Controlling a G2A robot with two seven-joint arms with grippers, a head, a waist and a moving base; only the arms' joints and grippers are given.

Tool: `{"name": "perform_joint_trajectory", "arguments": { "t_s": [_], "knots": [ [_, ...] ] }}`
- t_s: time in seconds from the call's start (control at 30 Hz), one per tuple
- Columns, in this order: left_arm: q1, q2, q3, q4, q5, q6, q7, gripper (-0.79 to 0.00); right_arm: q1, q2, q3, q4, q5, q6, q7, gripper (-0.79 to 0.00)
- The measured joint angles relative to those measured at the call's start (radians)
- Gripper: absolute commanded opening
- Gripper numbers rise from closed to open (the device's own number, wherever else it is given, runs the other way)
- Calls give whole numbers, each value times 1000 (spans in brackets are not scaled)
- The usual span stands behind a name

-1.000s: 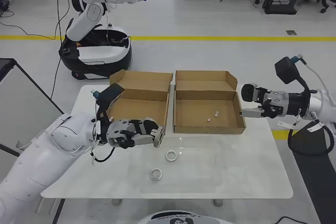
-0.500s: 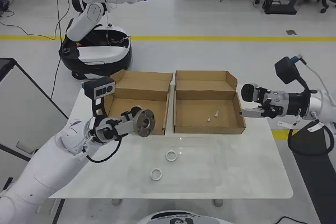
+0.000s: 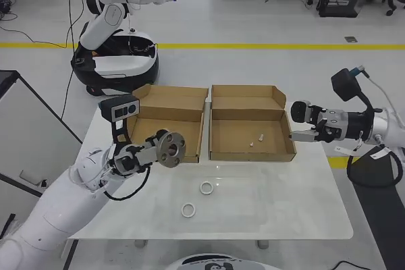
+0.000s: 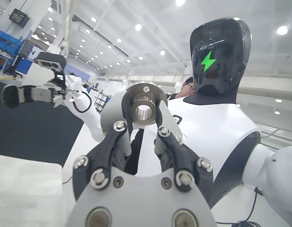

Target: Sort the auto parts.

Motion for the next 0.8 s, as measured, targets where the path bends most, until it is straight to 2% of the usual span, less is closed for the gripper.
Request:
{"name": "perform_joint_trajectory", "arguments": {
  "t_s": [0.23,0.43,0.57,0.8],
  "knots": [
    [42,-10,-6,-59,-151,11,-11,-785,0,0,0,0,0,0,0,0],
    [74,-26,-39,-100,-296,58,-59,-785,0,0,0,0,0,0,0,0],
    [100,-47,-81,-110,-382,114,-116,-785,0,0,0,0,0,0,0,0],
    [152,-92,-164,-94,-434,211,-212,-785,0,0,0,0,0,0,0,0]
  ]
}}
